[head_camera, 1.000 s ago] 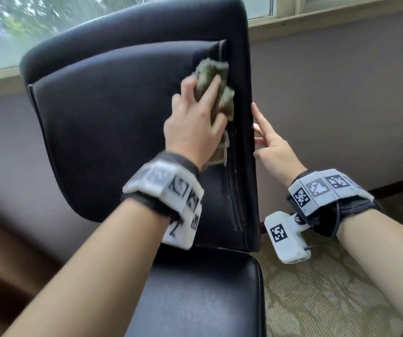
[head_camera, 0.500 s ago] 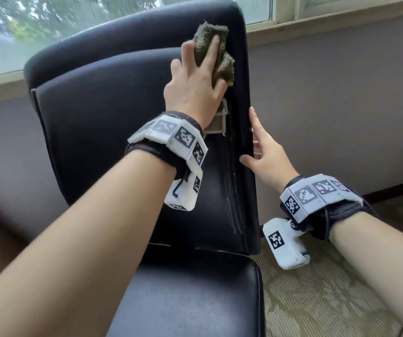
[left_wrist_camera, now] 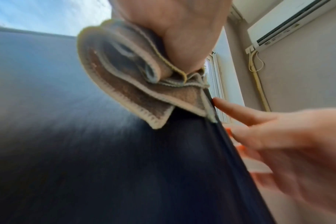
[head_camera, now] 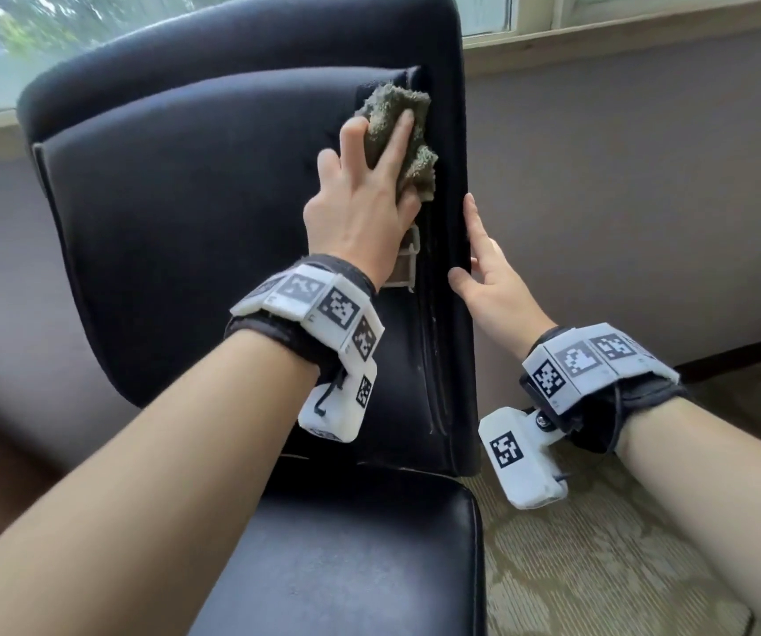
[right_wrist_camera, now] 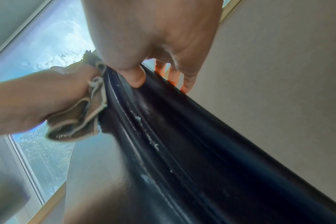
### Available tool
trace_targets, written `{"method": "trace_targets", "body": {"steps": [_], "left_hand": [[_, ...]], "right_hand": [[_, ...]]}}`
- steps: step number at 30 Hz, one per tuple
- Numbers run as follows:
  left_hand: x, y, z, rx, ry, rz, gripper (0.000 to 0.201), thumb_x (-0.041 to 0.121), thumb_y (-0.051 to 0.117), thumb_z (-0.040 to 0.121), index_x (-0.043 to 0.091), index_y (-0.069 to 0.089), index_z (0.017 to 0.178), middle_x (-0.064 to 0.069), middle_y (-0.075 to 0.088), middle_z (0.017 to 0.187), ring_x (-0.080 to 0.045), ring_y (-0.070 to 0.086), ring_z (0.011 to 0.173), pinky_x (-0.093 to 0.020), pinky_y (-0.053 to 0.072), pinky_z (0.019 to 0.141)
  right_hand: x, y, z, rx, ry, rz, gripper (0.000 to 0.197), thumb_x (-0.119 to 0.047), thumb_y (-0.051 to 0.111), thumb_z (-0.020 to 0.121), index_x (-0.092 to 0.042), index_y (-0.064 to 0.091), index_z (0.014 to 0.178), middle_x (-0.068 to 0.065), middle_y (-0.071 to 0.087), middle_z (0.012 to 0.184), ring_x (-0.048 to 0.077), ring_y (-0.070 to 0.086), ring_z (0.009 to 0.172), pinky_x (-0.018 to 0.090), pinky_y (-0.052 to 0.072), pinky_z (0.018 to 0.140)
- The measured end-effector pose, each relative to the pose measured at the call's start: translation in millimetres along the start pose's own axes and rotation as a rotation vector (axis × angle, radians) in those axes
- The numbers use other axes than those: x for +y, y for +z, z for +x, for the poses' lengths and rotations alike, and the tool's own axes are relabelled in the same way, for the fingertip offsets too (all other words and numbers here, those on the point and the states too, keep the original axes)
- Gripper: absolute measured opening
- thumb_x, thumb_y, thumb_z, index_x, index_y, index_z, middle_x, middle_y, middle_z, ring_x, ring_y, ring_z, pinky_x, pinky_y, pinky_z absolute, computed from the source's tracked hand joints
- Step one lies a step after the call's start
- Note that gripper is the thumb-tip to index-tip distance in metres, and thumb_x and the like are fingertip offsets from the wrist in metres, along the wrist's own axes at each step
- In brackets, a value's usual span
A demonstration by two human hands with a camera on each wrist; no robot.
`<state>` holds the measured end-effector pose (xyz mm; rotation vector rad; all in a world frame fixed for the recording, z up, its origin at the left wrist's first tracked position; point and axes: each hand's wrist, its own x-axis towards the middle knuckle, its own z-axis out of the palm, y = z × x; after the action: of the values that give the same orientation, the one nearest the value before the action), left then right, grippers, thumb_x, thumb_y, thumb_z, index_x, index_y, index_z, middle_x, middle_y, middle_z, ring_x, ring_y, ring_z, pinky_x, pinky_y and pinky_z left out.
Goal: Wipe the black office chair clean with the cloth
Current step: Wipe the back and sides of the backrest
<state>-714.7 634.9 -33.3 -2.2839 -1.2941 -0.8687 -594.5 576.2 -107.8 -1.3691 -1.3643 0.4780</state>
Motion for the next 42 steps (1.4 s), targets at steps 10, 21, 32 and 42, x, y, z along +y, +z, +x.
{"method": "trace_targets", "body": {"steps": [10, 21, 32, 42], "left_hand": [[-3, -16, 21, 0.028, 0.014, -0.108, 0.057, 0.036, 0.040, 0.095, 0.035, 0.019, 0.147, -0.007, 0.021, 0.145, -0.026, 0.033, 0.121, -0.030, 0.036, 0.074], [-6, 23, -69, 0.045, -0.017, -0.185, 0.058, 0.041, 0.032, 0.082, 0.029, 0.044, 0.138, -0.001, 0.025, 0.123, -0.022, 0.046, 0.095, -0.022, 0.034, 0.046], [3, 10, -38, -0.002, -0.134, -0.253, 0.058, 0.051, 0.040, 0.094, 0.042, 0.017, 0.146, -0.001, 0.022, 0.142, -0.019, 0.034, 0.116, -0.029, 0.038, 0.066], [2, 34, -86, -0.025, -0.263, -0.380, 0.066, 0.053, 0.048, 0.089, 0.042, 0.018, 0.146, -0.001, 0.022, 0.138, -0.016, 0.033, 0.118, -0.028, 0.039, 0.065]], "right_hand": [[1, -1, -1, -0.014, 0.046, -0.002, 0.080, 0.002, 0.040, 0.093, -0.044, 0.001, 0.144, -0.015, 0.038, 0.121, -0.005, 0.045, 0.102, 0.014, 0.030, 0.094], [-5, -3, -4, -0.015, 0.109, 0.091, 0.102, 0.019, 0.038, 0.074, -0.050, 0.008, 0.143, -0.006, 0.035, 0.139, 0.011, 0.038, 0.126, 0.036, 0.039, 0.104], [-13, -15, -7, -0.075, 0.174, 0.151, 0.100, 0.026, 0.031, 0.075, -0.044, 0.012, 0.144, -0.030, 0.041, 0.109, -0.007, 0.052, 0.090, 0.021, 0.048, 0.072], [-10, -17, 0, -0.115, 0.181, 0.154, 0.108, 0.029, 0.027, 0.067, -0.040, 0.005, 0.146, -0.006, 0.026, 0.149, 0.025, 0.040, 0.128, 0.032, 0.041, 0.077]]}}
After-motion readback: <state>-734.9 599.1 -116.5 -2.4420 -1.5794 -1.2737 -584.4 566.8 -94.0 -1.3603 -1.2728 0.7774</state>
